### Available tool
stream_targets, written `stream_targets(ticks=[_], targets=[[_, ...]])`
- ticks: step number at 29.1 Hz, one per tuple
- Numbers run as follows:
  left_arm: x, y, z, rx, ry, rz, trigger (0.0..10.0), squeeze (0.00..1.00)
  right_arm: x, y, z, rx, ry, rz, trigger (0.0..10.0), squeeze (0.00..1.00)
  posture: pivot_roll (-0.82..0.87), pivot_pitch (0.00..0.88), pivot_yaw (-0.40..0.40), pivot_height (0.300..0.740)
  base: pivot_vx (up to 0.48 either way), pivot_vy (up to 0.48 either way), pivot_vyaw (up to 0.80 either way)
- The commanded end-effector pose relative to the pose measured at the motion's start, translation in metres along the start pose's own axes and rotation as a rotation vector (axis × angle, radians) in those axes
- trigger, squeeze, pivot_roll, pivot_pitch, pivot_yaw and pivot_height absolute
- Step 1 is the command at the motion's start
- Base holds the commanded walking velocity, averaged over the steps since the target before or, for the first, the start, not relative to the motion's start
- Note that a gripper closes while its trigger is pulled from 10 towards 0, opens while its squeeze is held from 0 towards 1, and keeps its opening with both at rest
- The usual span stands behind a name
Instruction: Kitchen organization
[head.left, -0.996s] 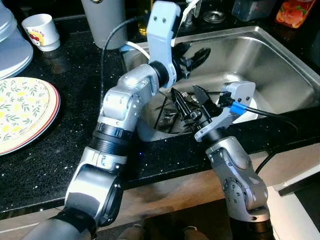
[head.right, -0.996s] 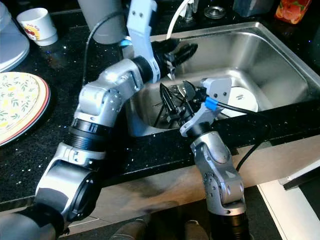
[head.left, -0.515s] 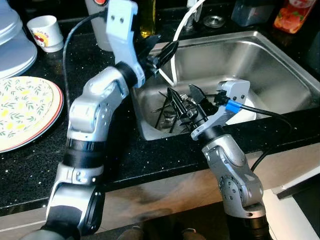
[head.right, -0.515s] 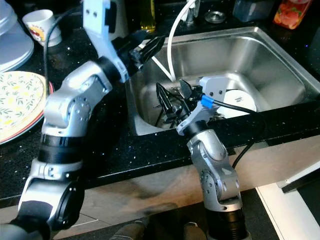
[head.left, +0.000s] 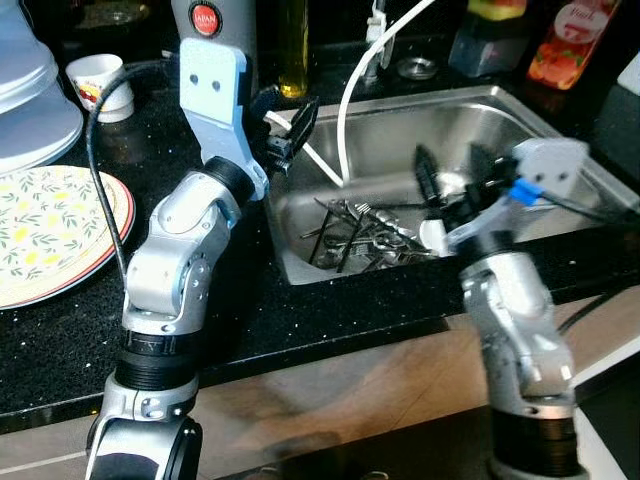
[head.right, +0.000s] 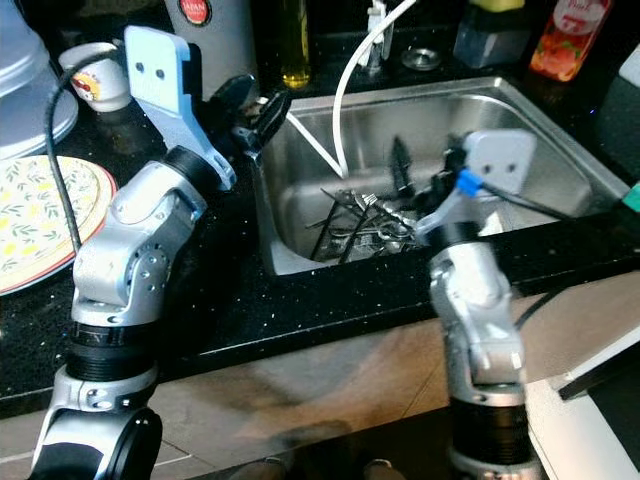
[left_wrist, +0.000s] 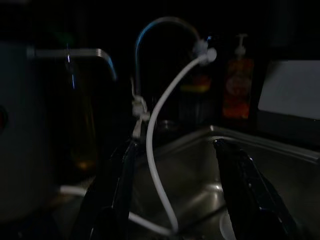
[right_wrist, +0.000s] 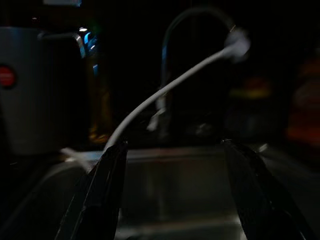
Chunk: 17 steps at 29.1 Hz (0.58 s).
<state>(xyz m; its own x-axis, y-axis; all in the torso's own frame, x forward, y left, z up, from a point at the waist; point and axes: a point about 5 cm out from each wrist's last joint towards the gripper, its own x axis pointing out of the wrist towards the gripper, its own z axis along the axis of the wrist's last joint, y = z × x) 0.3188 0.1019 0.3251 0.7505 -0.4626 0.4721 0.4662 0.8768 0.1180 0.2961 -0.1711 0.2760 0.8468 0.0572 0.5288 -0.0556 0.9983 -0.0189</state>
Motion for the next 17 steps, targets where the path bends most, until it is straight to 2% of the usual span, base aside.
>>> stream_targets(ticks=[1, 13, 17], targets=[[0.0013, 0.0022, 0.0120, 0.041, -0.042, 0.007, 10.0, 0.00, 0.0010, -0.0017, 0.0079, -0.023, -0.037, -0.008, 10.0, 0.00, 0.09, 0.069, 0.013, 0.740, 0.000, 0.000, 0.00], [0.0011, 0.0096, 0.0077, 0.051, -0.044, 0.112, 10.0, 0.00, 0.0061, -0.0027, 0.0135, -0.021, -0.072, -0.032, 10.0, 0.00, 0.08, 0.068, 0.005, 0.740, 0.000, 0.000, 0.00], [0.0014, 0.0113, 0.0056, 0.057, -0.036, 0.120, 10.0, 0.00, 0.0058, -0.0034, 0.0111, -0.016, -0.062, -0.034, 10.0, 0.00, 0.08, 0.071, 0.006, 0.740, -0.341, 0.000, 0.00]])
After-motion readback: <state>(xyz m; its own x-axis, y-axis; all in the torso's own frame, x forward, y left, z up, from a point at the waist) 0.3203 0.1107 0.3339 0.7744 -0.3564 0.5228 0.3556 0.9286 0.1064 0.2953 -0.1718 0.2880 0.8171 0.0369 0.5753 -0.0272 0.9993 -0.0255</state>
